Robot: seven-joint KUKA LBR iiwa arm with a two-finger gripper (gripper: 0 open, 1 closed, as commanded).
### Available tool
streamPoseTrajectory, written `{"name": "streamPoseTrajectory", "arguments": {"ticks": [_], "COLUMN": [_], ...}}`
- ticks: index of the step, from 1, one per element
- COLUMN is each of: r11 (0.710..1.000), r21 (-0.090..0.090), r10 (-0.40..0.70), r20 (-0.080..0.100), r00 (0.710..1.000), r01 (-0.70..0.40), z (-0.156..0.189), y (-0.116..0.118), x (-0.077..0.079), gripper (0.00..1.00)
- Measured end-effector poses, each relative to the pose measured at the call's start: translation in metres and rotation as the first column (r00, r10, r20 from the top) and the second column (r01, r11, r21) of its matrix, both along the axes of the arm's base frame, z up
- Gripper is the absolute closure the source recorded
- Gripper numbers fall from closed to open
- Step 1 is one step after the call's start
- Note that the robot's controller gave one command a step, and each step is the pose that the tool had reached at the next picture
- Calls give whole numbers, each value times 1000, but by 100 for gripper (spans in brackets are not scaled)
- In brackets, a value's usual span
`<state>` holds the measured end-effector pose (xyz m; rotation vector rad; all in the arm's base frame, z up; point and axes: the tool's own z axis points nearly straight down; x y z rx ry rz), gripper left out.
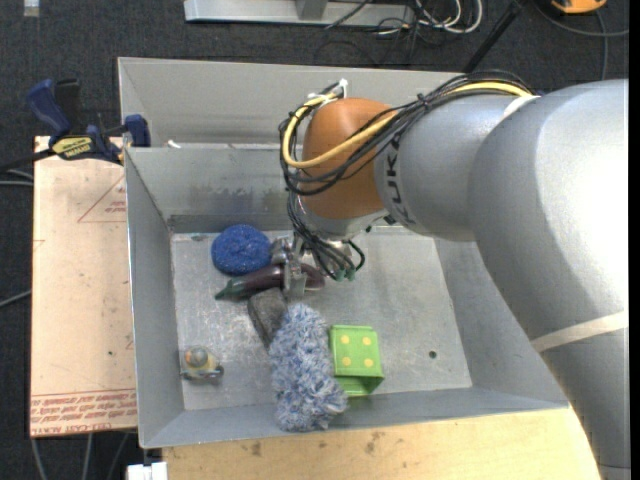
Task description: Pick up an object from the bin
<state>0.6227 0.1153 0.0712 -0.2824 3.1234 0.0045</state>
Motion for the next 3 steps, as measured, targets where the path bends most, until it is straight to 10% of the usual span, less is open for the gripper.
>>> {"name": "streamPoseTrajectory", "arguments": {"ticks": [1, 2, 3], "r11": [1000, 999, 999], "r21": [0, -1, -1], "r10": [0, -37, -37], "r20": [0, -2, -2], "r00": [1000, 999, 999], "r01": [0, 37, 37], "z": [0, 111, 111], "y": [0, 29, 29], "x": [0, 10, 10], "gripper": [100, 100, 100]}}
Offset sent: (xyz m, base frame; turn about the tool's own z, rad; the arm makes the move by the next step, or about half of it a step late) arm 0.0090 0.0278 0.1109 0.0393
